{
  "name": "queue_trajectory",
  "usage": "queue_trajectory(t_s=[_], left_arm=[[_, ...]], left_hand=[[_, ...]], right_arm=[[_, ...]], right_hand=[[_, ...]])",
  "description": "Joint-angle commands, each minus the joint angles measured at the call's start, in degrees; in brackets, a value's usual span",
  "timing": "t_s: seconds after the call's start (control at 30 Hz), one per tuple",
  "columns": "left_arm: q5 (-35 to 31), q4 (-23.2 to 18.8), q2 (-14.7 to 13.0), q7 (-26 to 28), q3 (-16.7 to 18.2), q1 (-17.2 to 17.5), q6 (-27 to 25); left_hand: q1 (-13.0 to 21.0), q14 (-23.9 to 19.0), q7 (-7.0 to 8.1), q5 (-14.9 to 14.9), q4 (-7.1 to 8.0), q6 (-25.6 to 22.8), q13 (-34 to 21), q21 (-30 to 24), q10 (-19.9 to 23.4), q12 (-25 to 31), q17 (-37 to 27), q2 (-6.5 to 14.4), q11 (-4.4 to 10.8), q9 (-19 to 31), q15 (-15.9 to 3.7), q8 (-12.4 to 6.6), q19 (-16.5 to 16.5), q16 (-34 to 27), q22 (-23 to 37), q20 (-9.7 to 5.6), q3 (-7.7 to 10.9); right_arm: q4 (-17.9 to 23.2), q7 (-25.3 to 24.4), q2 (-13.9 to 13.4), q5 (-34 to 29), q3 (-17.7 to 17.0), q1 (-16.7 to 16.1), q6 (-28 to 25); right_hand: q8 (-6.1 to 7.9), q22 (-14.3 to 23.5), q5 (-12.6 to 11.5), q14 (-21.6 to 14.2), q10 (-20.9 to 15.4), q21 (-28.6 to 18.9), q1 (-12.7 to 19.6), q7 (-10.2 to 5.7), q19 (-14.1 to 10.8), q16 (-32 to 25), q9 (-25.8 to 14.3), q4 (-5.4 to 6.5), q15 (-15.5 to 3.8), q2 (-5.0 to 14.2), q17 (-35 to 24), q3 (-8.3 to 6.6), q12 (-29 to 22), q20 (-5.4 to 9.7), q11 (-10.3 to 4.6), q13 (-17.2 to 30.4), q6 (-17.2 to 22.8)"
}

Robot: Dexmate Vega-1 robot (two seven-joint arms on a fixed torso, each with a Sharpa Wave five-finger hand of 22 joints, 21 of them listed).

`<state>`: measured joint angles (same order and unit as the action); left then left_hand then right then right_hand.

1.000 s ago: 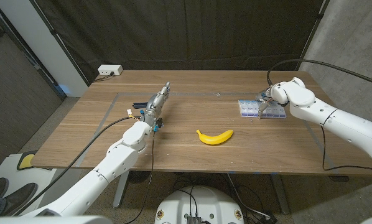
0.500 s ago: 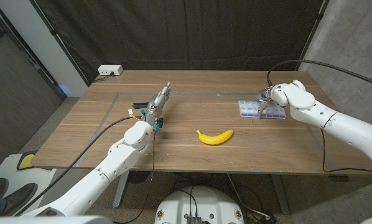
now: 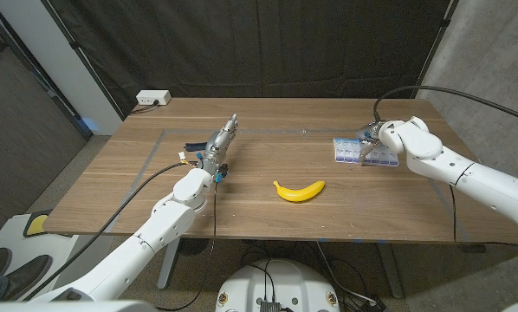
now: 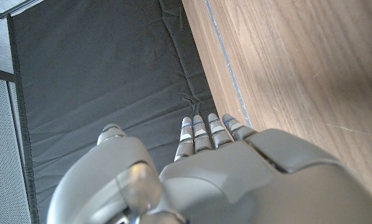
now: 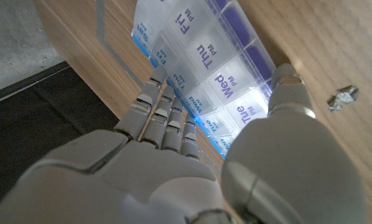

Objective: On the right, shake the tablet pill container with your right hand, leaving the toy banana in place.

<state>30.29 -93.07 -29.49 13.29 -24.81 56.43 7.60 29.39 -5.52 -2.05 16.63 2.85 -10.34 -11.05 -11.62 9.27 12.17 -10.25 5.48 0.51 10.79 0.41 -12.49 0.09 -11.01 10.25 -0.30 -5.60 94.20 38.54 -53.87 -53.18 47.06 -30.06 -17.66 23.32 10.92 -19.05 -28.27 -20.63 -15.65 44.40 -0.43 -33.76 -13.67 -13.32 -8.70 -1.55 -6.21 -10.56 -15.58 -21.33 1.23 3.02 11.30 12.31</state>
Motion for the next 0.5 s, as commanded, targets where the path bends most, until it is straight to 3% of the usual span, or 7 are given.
queue_trajectory(t_s=[0.03, 0.5], left_arm=[[0.4, 0.3, -0.1, -0.8, 0.0, -0.4, 0.0], [0.7, 0.6, -0.3, -1.5, -0.1, -0.9, -0.1]], left_hand=[[0.0, -0.2, 0.08, -0.2, 0.13, -0.6, -0.1, -0.1, -0.3, 0.0, -0.3, 0.5, -0.14, 0.2, -0.10, 0.01, -0.2, -0.1, 0.2, -0.40, -0.39], [0.0, -0.3, -0.20, -0.3, 0.16, -0.6, -0.1, -0.1, -0.2, 0.0, -0.3, 0.5, -0.25, 0.2, 0.02, 0.11, -0.2, -0.1, 0.2, -0.43, -0.51]], right_arm=[[4.5, -3.1, -1.8, -0.6, -3.2, -2.6, -3.2], [9.0, -5.0, -3.9, 0.0, -6.5, -4.9, -4.0]], right_hand=[[2.06, 0.1, 0.2, -2.1, -13.7, -0.1, 4.6, -10.25, -0.9, -0.1, -2.3, 0.80, -7.72, 5.32, -0.3, -1.08, -4.5, 0.04, -13.25, 1.8, 10.8], [2.32, 0.1, 0.8, -3.0, -14.5, -0.3, 4.3, -10.22, -1.8, -0.1, -2.5, 1.15, -8.03, 5.87, -0.3, -1.22, -4.6, 0.01, -13.19, 1.9, 11.1]])
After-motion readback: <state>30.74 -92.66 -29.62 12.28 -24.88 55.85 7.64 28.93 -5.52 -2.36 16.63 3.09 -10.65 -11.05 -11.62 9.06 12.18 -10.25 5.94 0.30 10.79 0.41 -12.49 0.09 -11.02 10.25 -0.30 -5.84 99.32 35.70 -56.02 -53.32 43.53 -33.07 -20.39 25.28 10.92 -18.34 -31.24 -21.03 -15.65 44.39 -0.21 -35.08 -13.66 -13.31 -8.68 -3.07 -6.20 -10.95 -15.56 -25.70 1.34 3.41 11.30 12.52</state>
